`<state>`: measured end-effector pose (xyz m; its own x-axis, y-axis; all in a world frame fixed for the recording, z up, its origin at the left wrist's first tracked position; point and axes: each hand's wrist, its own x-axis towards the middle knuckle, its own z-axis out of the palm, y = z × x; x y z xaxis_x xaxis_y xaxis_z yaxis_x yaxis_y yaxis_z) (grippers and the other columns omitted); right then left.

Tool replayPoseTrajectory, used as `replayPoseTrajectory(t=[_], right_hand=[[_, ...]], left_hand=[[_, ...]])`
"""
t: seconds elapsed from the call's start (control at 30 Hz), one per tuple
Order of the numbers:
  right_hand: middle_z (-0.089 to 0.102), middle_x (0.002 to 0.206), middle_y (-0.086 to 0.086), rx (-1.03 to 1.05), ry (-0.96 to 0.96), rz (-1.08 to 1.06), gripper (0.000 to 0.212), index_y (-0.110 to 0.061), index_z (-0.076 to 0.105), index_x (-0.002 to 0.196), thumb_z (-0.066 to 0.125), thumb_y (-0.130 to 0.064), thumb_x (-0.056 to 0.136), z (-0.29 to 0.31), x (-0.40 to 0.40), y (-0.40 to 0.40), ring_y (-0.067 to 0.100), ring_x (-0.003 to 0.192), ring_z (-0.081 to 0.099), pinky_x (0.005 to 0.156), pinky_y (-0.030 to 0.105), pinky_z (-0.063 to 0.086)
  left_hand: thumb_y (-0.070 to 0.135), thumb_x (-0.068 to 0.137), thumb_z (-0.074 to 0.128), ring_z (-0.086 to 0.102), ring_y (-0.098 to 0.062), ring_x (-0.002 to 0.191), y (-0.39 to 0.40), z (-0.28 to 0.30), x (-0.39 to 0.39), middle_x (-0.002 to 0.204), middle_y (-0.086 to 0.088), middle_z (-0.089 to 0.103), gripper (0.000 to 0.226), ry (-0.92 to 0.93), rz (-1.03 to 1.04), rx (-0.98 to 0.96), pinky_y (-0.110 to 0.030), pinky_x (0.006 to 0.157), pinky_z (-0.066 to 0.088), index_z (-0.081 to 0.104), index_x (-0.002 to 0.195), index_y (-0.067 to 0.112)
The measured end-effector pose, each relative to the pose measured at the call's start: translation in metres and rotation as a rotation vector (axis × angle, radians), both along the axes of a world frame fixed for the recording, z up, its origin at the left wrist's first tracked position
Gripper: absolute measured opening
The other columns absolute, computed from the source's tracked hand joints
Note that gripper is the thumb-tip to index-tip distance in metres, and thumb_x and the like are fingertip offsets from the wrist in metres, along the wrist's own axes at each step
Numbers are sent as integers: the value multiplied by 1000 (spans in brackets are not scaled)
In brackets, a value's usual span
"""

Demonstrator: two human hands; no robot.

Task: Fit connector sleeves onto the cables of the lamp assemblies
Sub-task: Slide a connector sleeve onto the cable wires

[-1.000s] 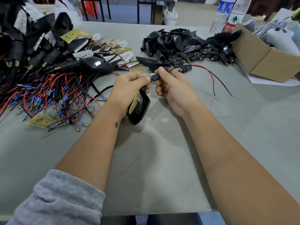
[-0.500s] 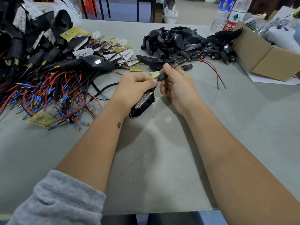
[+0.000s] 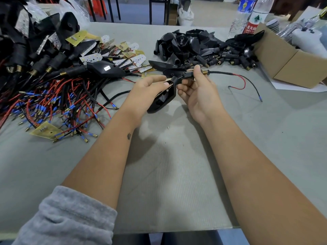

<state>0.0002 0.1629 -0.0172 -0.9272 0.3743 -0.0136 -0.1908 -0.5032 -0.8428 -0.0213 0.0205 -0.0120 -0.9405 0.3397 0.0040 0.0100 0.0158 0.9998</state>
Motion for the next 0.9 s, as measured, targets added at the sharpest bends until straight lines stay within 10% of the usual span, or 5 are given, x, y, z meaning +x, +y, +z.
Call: replayPoseTrajectory(t=[0.3, 0.5, 0.9], right_hand=[[60, 65, 2, -82, -28, 20, 17, -9, 52, 107, 53, -24, 100, 2, 2, 3, 13, 57, 61, 59, 24, 54], [67, 96, 3, 125, 11, 117, 14, -18, 53, 105, 60, -12, 94, 1, 7, -1, 18, 78, 64, 66, 25, 50], [68, 92, 8, 34, -1, 37, 19, -13, 49, 112, 57, -5, 96, 2, 7, -1, 17, 71, 66, 62, 24, 55]], left_hand=[[2, 93, 61, 66, -13, 79, -1, -6, 0, 92, 1, 70, 32, 93, -19, 9, -26, 67, 57, 56, 118, 22], [7, 96, 57, 69, -13, 69, -2, -4, 0, 72, 0, 71, 19, 126, 19, 19, -26, 57, 54, 58, 94, 25], [20, 95, 57, 70, -19, 73, -2, 0, 4, 95, -2, 73, 17, 29, -36, 94, -26, 56, 53, 73, 98, 22]])
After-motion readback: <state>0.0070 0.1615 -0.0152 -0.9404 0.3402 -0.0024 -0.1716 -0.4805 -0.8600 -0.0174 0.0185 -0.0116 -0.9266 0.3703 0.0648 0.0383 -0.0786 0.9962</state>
